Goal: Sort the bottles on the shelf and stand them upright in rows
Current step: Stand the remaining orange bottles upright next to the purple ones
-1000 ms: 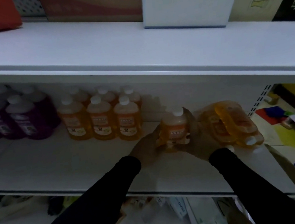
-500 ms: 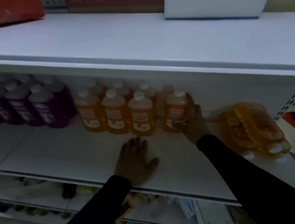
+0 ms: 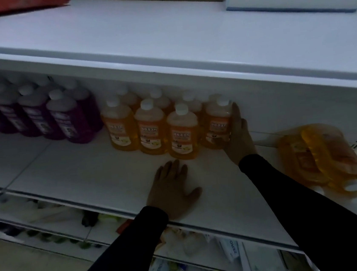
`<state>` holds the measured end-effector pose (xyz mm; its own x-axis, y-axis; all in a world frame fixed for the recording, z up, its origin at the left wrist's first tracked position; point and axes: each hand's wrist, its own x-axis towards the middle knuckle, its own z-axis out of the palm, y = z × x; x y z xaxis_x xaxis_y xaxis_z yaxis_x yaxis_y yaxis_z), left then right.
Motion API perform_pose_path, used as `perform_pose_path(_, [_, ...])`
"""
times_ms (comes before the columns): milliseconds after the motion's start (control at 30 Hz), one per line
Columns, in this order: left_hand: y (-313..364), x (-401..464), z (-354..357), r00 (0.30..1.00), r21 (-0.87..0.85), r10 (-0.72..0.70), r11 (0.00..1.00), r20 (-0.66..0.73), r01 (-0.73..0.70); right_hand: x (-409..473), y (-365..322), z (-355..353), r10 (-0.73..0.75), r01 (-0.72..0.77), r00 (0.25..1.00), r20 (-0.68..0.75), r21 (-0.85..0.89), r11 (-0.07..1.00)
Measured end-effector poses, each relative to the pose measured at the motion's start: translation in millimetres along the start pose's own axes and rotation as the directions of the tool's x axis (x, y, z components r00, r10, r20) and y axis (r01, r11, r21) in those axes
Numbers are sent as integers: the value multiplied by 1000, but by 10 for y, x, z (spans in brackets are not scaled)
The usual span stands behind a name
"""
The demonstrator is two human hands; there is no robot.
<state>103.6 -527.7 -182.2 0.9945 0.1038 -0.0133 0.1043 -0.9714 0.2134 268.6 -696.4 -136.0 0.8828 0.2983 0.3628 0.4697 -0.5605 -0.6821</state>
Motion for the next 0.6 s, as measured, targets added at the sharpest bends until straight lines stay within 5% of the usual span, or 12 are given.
perform_pose_path(367, [-25, 13, -56, 997, -19, 41, 999, 60, -39, -271, -120, -343, 113, -120, 992, -53, -150, 981])
perform_pose_path(600, [147, 39, -205, 952, -157, 300, 945, 56, -289, -853, -145, -935, 57, -158, 961, -271, -368, 916])
